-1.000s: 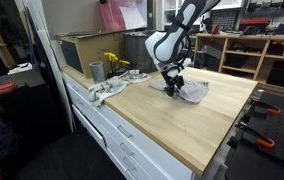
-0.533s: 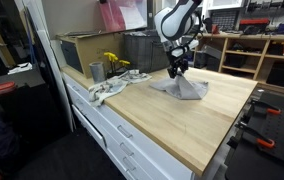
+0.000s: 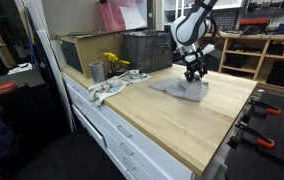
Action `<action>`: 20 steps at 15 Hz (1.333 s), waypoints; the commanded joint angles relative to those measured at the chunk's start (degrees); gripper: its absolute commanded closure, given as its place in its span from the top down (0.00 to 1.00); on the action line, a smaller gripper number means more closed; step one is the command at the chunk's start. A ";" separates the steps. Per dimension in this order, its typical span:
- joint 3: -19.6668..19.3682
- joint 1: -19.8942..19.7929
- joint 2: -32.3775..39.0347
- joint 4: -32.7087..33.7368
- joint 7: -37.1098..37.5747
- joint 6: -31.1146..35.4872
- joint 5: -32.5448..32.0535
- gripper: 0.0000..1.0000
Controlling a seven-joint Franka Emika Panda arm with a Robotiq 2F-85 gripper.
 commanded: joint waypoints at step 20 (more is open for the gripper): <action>-9.46 -3.06 -1.38 -1.61 19.89 4.46 -2.58 0.38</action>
